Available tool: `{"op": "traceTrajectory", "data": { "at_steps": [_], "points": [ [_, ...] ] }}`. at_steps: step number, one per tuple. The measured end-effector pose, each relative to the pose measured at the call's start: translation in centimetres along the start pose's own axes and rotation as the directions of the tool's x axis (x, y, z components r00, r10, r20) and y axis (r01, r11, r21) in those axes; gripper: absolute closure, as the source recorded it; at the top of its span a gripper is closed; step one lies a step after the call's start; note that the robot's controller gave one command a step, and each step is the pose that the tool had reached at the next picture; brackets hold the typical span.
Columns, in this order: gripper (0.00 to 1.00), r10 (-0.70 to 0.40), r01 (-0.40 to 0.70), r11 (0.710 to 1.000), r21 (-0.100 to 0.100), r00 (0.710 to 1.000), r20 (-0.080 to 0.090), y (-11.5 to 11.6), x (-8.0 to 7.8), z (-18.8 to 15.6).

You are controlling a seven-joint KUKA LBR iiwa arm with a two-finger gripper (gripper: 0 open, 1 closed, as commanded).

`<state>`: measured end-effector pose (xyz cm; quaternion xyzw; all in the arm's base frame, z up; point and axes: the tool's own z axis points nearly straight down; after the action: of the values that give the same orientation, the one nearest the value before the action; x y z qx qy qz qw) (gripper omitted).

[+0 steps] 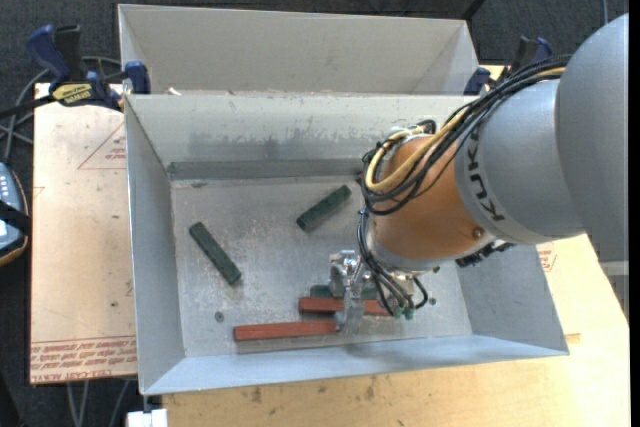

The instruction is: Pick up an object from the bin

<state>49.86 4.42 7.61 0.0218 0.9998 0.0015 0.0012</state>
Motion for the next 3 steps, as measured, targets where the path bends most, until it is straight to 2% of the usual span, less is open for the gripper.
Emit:
{"op": "traceTrajectory", "data": {
  "at_steps": [1,2,3],
  "points": [
    [1.00,-0.529,0.529,0.849,0.005,0.849,0.010,-5.1,-2.6,-0.9],
    [0.00,-0.528,0.528,0.849,0.001,0.849,-0.001,-5.2,-2.3,-0.4],
    [0.00,-0.795,0.795,0.606,0.014,0.606,0.011,-2.7,1.0,0.3]
  ]
}}
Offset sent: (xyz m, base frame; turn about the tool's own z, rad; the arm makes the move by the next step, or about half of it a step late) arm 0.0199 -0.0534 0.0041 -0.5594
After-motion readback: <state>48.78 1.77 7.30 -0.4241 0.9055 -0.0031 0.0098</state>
